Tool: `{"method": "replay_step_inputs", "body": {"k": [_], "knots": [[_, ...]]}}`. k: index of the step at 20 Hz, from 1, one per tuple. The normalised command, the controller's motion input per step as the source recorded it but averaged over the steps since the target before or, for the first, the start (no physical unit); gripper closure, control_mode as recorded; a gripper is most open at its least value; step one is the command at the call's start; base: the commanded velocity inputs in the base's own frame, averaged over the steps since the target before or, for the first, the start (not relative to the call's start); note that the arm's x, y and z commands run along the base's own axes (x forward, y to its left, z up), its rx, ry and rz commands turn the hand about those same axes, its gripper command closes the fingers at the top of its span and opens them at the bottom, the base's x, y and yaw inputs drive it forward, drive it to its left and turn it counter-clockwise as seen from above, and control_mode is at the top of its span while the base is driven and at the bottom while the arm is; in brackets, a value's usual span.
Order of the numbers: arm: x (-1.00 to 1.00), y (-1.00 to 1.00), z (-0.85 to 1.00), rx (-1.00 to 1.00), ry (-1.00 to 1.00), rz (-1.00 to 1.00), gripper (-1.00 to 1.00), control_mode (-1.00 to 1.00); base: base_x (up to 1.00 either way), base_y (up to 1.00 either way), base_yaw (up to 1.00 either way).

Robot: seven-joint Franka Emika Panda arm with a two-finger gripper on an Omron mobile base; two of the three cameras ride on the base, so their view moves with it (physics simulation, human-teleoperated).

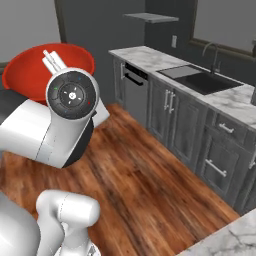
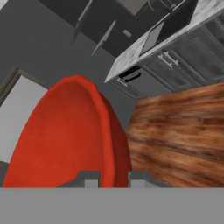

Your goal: Move the bowls from the cabinet to the plates on the dining table.

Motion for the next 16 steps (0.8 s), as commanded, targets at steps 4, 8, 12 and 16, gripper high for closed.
{"method": "replay_step_inputs", "body": {"k": [4,8,12,16], "knots": [[0.0,0.0,0.0,0.0,0.0,0.0,1.0,1.0,0.0,0.03,-0.25],[0.0,0.0,0.0,0.0,0.0,0.0,1.0,1.0,0.0,0.03,-0.25],[0.0,0.0,0.0,0.0,0.0,0.0,1.0,1.0,0.0,0.03,-0.25],[0.0,0.0,0.0,0.0,0.0,0.0,1.0,1.0,0.0,0.03,-0.25]]}}
